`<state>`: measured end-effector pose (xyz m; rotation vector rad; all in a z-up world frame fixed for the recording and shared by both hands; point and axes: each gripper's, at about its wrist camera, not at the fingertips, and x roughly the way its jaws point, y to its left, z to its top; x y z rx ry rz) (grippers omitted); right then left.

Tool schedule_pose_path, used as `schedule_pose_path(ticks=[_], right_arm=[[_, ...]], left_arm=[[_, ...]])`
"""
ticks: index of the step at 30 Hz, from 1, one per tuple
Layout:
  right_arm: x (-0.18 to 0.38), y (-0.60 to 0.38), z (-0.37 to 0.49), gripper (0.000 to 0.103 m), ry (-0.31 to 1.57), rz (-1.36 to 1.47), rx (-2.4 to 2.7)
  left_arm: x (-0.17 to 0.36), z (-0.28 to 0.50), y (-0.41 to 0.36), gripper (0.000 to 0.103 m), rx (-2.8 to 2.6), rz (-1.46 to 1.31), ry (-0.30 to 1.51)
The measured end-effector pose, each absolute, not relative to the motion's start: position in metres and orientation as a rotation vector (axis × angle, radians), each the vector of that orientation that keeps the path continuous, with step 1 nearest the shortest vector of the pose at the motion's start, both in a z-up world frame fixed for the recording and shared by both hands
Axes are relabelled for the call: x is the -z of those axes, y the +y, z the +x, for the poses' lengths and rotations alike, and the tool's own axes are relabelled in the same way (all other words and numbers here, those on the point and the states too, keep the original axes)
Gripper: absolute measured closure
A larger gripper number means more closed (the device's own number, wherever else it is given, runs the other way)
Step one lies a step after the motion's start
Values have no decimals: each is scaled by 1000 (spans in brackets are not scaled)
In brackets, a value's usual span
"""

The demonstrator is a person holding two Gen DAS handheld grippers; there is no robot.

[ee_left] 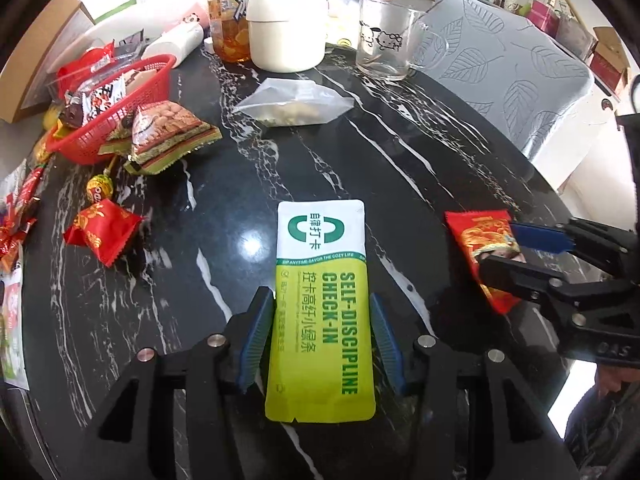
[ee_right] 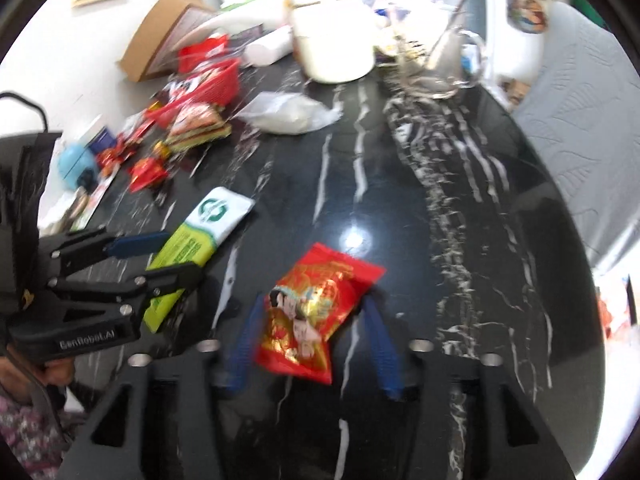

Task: Organize snacks
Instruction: 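Lift both held packets off the table toward the red basket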

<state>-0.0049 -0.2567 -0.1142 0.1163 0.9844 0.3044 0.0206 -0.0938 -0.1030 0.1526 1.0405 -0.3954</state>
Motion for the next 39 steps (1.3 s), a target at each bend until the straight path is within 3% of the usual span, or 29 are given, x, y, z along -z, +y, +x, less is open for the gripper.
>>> schedule_pose_path(ticks=[14, 15, 16, 17, 21, 39], right_arm=[[120, -228, -3, 41, 949, -36, -185], [121, -227, -3, 45, 945, -44, -176], [121, -227, -3, 58, 938, -57, -163], [121, -227, -3, 58, 932, -72, -150], [120, -233, -5, 60, 931, -28, -169], [109, -226, -6, 61, 927, 86, -295]], left_arm=[[105, 24, -89, 50, 369, 156, 977], [105, 23, -89, 50, 371, 155, 972], [105, 23, -89, 51, 373, 157, 967], [105, 23, -88, 56, 376, 160, 963], [103, 26, -83, 60, 402, 126, 978], [75, 11, -66, 60, 427, 55, 939]])
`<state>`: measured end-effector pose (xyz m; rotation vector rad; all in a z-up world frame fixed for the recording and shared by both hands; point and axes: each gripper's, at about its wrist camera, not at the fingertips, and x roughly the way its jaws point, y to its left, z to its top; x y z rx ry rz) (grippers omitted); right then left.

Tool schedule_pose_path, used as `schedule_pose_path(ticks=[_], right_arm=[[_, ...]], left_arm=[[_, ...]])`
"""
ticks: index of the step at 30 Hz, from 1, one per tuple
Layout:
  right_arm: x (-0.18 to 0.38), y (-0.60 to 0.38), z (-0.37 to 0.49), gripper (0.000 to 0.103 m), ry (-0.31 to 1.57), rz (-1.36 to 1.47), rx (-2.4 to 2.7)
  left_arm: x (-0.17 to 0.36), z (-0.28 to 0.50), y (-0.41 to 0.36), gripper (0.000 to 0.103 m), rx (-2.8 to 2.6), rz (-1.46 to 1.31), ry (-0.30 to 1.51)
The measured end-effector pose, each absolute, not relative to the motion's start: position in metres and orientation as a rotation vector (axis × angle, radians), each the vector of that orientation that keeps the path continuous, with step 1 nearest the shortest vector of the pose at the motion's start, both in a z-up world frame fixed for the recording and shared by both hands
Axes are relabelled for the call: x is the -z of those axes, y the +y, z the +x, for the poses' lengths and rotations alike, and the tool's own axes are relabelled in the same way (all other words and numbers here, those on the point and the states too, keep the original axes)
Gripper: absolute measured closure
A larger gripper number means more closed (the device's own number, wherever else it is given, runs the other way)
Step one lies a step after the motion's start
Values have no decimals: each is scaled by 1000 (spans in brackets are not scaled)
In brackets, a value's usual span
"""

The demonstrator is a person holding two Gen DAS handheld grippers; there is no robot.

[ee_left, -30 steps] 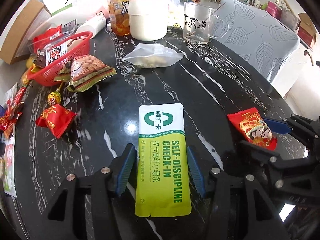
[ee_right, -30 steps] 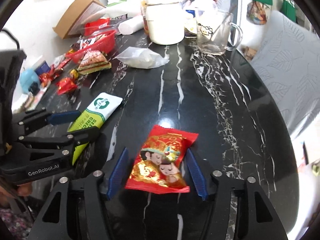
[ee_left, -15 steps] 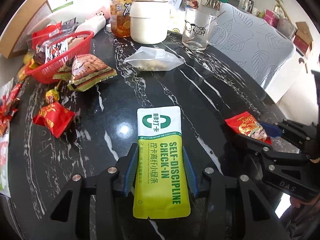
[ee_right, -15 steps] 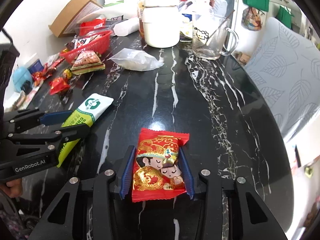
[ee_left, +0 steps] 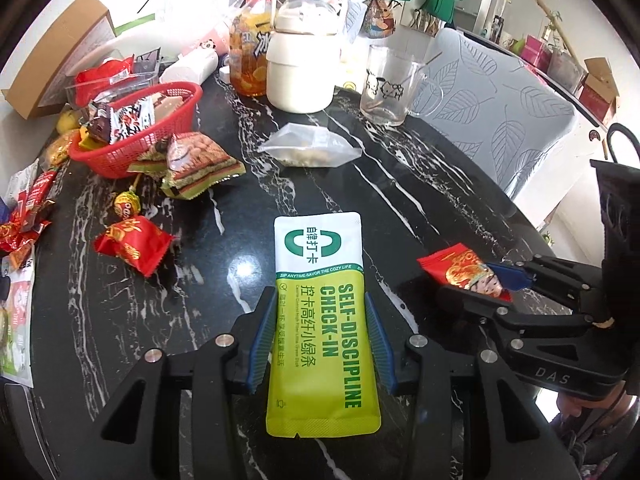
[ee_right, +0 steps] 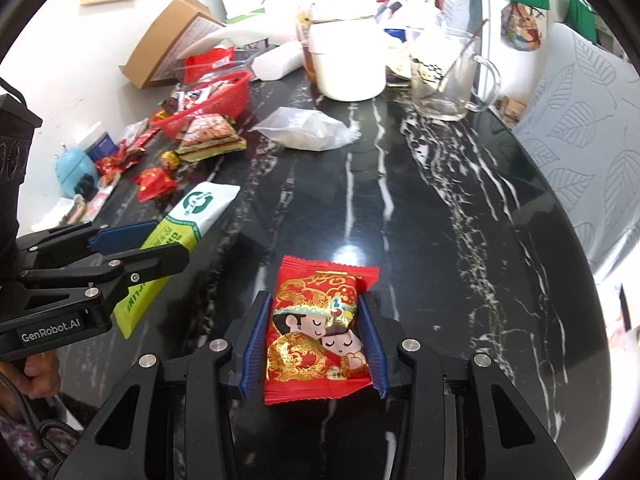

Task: Organize snacks
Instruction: 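Lift both held packets off the table toward the red basket, then lower both packets into the red basket and open both tools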

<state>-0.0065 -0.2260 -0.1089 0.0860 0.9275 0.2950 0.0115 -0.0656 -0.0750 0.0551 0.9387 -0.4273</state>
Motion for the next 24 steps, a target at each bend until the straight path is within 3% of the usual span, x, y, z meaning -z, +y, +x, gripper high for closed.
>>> schedule_pose_path(ticks=[24], right_arm=[[51, -164, 32, 61, 811, 58, -556]], left_arm=[[5, 15, 8, 60, 284, -62, 752]])
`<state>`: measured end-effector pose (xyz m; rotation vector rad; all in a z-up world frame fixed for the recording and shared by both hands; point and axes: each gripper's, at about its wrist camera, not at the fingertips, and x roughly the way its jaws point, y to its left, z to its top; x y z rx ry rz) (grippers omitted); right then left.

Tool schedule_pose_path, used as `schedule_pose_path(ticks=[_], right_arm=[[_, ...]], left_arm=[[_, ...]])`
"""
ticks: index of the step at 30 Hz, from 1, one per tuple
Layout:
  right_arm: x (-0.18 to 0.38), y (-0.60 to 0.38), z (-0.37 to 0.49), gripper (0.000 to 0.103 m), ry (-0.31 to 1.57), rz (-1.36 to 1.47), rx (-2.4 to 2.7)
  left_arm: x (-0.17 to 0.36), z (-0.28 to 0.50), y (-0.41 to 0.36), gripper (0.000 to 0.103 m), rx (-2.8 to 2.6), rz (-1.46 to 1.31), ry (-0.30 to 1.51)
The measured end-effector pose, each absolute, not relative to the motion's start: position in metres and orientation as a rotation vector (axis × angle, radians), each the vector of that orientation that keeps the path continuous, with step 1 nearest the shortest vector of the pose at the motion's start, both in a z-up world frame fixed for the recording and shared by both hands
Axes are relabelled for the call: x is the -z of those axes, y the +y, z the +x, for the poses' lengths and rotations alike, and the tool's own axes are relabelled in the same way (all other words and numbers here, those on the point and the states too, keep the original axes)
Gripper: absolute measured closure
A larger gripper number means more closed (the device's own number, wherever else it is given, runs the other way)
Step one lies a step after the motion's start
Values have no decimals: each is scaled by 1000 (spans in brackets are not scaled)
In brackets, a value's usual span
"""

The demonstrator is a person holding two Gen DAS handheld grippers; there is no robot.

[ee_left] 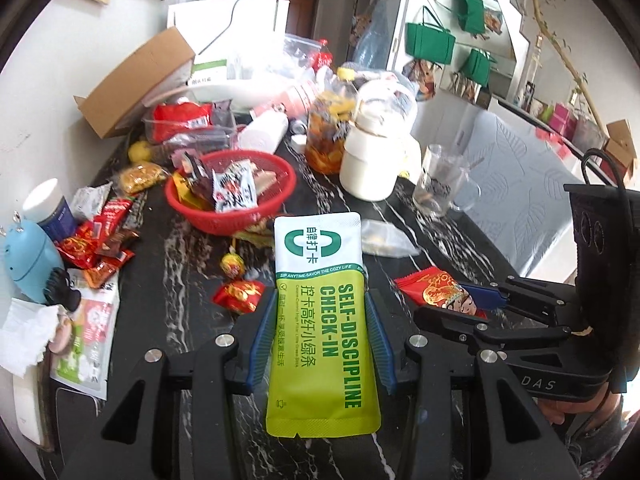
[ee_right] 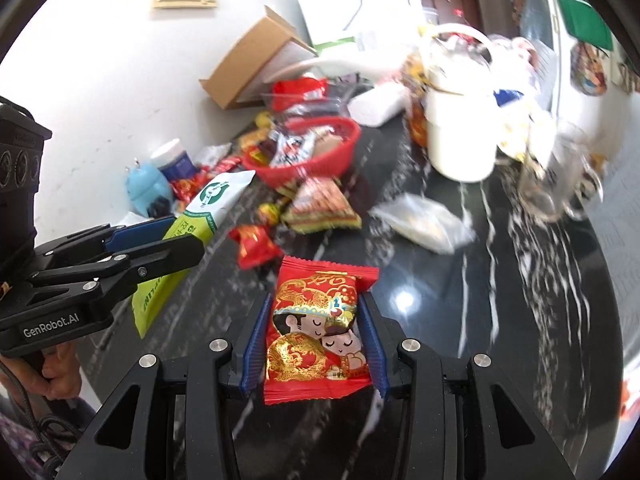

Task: Organize snacks
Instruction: 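Lower both packets into the red basket and open both tools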

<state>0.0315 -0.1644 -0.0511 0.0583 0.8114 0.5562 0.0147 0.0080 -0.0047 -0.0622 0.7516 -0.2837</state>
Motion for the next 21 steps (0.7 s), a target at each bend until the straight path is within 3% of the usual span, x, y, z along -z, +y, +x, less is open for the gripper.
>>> schedule_pose_path(ticks=[21], right_arm=[[-36, -128, 112, 61, 601, -3, -620]], left_arm=[[-68, 77, 48, 60, 222, -83, 515]])
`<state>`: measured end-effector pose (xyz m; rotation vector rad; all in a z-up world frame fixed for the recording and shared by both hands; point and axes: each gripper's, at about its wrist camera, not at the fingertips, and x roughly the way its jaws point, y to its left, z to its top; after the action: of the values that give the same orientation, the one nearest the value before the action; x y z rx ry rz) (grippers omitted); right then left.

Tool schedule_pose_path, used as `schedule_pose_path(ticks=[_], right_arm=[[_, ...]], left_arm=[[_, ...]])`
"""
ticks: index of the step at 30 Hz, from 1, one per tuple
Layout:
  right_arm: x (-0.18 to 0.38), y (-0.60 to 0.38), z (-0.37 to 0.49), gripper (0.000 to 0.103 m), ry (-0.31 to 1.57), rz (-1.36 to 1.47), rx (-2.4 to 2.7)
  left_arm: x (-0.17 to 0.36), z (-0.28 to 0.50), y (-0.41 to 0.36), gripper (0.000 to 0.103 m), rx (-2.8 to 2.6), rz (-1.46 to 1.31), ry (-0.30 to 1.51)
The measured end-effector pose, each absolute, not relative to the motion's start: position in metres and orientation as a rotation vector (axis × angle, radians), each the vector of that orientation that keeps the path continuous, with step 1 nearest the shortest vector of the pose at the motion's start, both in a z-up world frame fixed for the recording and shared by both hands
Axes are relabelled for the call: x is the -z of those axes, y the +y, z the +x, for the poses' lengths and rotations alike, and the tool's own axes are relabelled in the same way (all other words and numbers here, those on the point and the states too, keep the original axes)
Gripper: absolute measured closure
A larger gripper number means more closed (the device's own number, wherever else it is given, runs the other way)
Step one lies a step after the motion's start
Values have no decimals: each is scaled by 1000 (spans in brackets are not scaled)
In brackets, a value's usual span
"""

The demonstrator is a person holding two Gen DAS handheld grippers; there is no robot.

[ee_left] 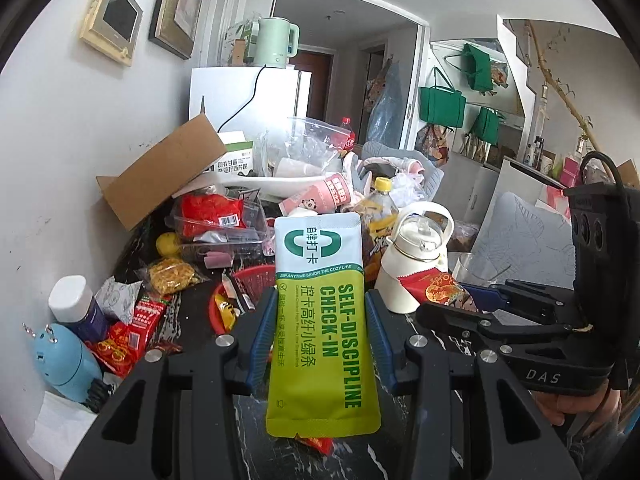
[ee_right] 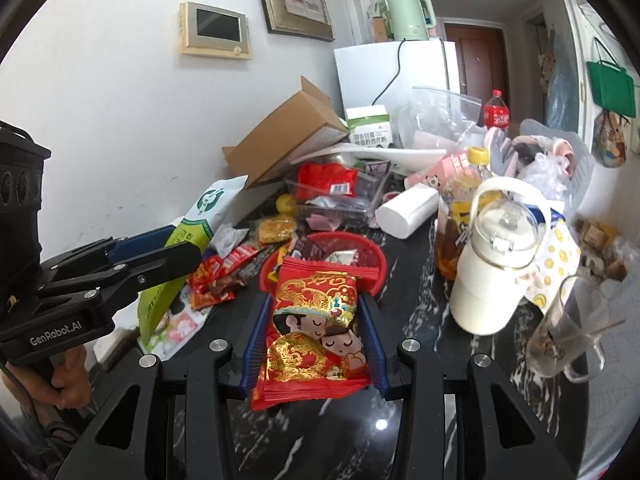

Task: Organize snacks
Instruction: 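Lower both packets into the red basket and open both tools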

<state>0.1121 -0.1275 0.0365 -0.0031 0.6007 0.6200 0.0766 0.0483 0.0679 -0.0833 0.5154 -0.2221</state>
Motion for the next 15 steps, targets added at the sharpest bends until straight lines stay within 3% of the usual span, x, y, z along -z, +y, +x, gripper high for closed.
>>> schedule_pose_path(ticks=[15], right_arm=[[-52, -95, 186, 61, 565, -60, -637]], left_arm=[[-73, 155, 71, 60, 183, -128, 470]])
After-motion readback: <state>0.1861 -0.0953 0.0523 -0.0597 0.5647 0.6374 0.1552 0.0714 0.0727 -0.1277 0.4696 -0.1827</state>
